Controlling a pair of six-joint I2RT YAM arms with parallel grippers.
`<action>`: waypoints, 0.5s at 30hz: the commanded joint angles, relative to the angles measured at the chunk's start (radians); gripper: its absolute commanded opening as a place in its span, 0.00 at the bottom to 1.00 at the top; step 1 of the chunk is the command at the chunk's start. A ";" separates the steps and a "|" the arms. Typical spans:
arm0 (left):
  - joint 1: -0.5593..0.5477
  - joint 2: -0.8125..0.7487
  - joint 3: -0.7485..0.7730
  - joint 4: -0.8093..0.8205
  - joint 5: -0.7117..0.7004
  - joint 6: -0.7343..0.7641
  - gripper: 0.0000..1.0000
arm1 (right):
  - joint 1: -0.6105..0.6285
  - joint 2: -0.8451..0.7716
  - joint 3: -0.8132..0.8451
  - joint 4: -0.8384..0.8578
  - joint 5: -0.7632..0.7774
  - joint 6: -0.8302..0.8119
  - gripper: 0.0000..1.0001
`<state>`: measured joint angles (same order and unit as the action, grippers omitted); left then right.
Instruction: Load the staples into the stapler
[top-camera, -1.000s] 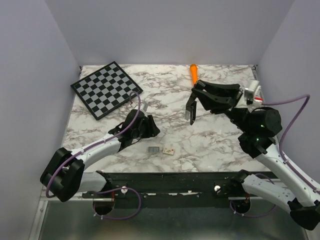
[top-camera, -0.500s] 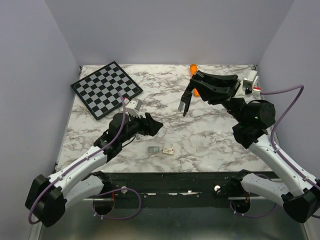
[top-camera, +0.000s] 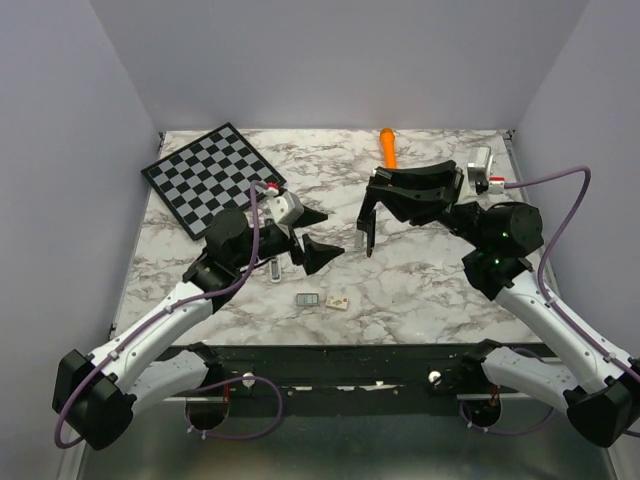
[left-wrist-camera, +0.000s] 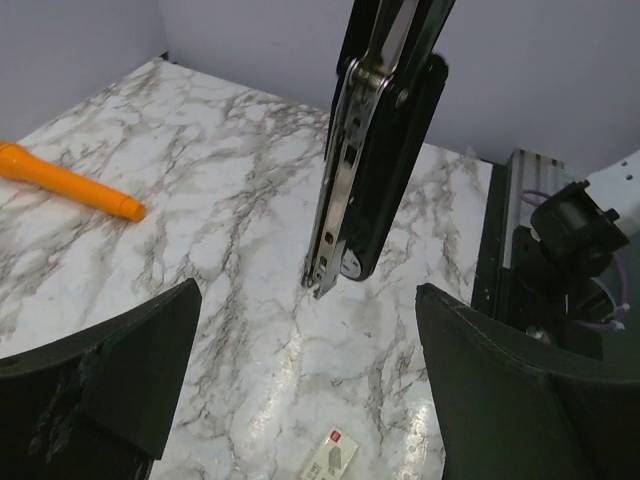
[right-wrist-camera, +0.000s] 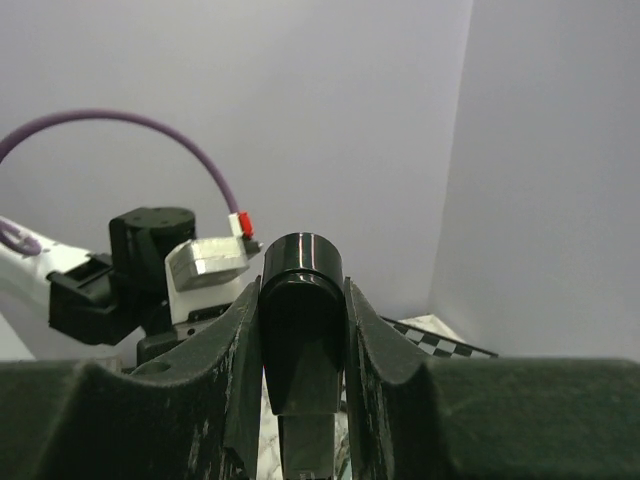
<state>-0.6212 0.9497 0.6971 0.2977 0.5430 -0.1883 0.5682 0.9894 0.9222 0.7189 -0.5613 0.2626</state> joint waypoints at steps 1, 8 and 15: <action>0.005 0.081 0.102 0.043 0.254 0.070 0.93 | -0.004 -0.040 -0.017 0.008 -0.075 0.026 0.01; 0.003 0.201 0.182 0.136 0.429 -0.022 0.78 | -0.004 -0.055 -0.040 -0.024 -0.121 0.047 0.01; 0.002 0.250 0.203 0.193 0.477 -0.065 0.64 | -0.002 -0.058 -0.046 -0.027 -0.149 0.063 0.01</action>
<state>-0.6212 1.1763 0.8639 0.4183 0.9253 -0.2291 0.5682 0.9588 0.8726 0.6411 -0.6811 0.3035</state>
